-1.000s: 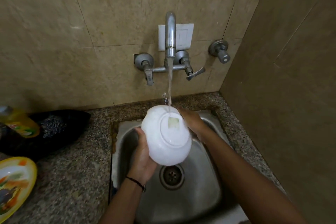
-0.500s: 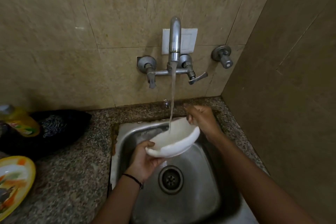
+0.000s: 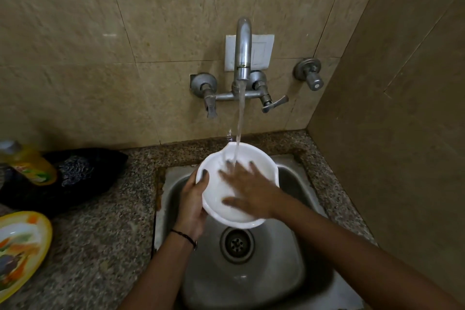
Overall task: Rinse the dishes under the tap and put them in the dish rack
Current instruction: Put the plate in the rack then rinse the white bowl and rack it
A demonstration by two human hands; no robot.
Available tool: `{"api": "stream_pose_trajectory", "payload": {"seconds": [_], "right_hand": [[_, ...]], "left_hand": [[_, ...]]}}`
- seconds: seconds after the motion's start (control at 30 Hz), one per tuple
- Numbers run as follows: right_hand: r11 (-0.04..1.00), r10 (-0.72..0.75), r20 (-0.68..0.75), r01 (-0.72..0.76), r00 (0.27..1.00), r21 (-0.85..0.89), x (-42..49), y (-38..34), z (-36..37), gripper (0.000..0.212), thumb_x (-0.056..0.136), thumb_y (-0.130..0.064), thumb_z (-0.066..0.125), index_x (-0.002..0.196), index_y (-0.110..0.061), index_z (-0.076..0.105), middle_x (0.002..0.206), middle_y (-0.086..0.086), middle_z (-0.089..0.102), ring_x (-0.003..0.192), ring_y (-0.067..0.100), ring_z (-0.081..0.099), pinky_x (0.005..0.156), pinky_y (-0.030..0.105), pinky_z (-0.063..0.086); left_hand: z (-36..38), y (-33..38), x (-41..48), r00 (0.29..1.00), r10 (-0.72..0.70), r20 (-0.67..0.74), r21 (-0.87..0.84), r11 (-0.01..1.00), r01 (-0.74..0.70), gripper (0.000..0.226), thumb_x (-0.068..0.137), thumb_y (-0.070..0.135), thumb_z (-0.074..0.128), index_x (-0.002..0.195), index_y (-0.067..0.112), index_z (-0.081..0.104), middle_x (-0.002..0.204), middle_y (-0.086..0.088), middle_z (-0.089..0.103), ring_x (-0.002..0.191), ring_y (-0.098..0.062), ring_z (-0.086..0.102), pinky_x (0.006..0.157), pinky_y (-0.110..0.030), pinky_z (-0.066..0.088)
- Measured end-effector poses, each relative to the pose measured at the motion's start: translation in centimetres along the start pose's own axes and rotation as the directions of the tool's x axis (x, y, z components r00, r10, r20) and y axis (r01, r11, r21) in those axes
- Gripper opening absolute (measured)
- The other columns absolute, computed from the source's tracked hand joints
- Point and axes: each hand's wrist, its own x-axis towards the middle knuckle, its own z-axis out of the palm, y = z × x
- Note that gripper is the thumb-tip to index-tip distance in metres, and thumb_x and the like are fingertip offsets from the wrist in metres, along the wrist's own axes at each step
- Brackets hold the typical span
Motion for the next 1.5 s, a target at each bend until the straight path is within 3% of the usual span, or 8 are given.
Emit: {"api": "stream_pose_trajectory", "payload": {"seconds": [0.2,0.33,0.53,0.73,0.83,1.0,1.33,1.5], "right_hand": [[0.927,0.29,-0.156,-0.236,0.944,0.292,1.7,-4.4,2.4,0.072,0.099,-0.05,0.024,0.15,-0.01,-0.008,0.157,0.01,-0.015,0.145,0.02,-0.018,0.118,0.037,-0.012],[0.913,0.156,-0.265,-0.036,0.951,0.407,0.7,-7.9,3.4,0.055,0.103,-0.024,0.026,0.151,-0.01,0.002,0.159,0.007,0.0,0.147,0.015,-0.003,0.12,0.03,-0.001],[0.959,-0.276,-0.105,0.282,0.955,0.038,-4.9,-2.5,4.4,0.052,0.092,-0.005,0.043,0.144,-0.01,0.036,0.152,0.007,0.031,0.141,0.014,0.023,0.118,0.034,0.011],[0.876,-0.159,-0.108,0.09,0.981,-0.475,-4.3,4.7,1.8,0.053,0.082,-0.012,0.031,0.125,-0.007,0.06,0.135,0.015,0.054,0.129,0.03,0.048,0.115,0.043,0.009],[0.925,-0.079,-0.137,0.021,0.987,-0.379,-4.7,1.7,4.1,0.054,0.078,-0.021,0.037,0.122,-0.003,0.062,0.129,0.018,0.059,0.124,0.032,0.053,0.116,0.047,0.018],[0.926,-0.15,0.011,0.137,0.989,0.351,-5.5,-3.8,3.4,0.061,0.087,-0.034,0.025,0.145,-0.017,0.036,0.154,0.002,0.029,0.144,0.011,0.019,0.12,0.028,0.01],[0.924,-0.245,-0.091,0.204,0.965,-0.324,1.4,2.4,1.2,0.074,0.092,-0.06,0.034,0.151,-0.022,0.011,0.158,-0.003,0.009,0.146,0.015,-0.001,0.117,0.035,-0.009],[0.972,0.21,-0.171,-0.225,0.963,-0.072,-1.0,-0.9,3.9,0.094,0.08,-0.073,0.01,0.151,-0.011,0.009,0.159,0.008,0.009,0.147,0.021,0.005,0.114,0.031,-0.011]], "left_hand": [[0.7,-0.2,0.4,1.0,-0.006,-0.004,-0.015,1.0,0.006,0.039,0.092,0.036,0.056,0.128,0.021,0.061,0.122,-0.007,0.068,0.112,-0.024,0.065,0.097,-0.044,0.05],[0.5,-0.8,0.3,0.999,-0.048,-0.016,-0.069,0.997,0.046,0.053,0.082,0.041,0.06,0.129,0.018,0.06,0.123,-0.008,0.068,0.112,-0.022,0.065,0.092,-0.039,0.052],[-1.8,-0.1,0.8,0.997,0.008,-0.076,-0.003,1.0,-0.008,0.036,0.094,0.036,0.056,0.126,0.022,0.062,0.121,-0.007,0.068,0.109,-0.031,0.065,0.087,-0.047,0.054],[-2.3,-0.1,0.6,0.997,0.022,-0.068,0.036,0.999,-0.02,0.036,0.093,0.038,0.057,0.126,0.027,0.062,0.123,-0.002,0.068,0.11,-0.029,0.064,0.087,-0.051,0.055],[-2.0,-0.2,0.8,0.997,0.016,-0.079,0.005,1.0,-0.016,0.037,0.093,0.039,0.056,0.127,0.026,0.061,0.124,-0.003,0.067,0.111,-0.029,0.064,0.086,-0.049,0.055],[-2.4,-0.4,0.4,0.997,-0.02,-0.072,-0.053,0.998,0.017,0.03,0.096,0.038,0.05,0.12,0.025,0.064,0.118,-0.008,0.069,0.106,-0.032,0.065,0.084,-0.047,0.055],[-1.8,-2.0,0.2,0.995,-0.089,0.034,-0.037,0.995,0.09,0.05,0.087,0.046,0.057,0.13,0.021,0.059,0.125,-0.013,0.066,0.115,-0.035,0.062,0.098,-0.06,0.046],[-2.3,-1.8,0.8,0.998,-0.058,-0.007,-0.062,0.996,0.058,0.041,0.096,0.039,0.049,0.13,0.018,0.058,0.12,-0.013,0.068,0.109,-0.036,0.064,0.093,-0.056,0.05]]}}
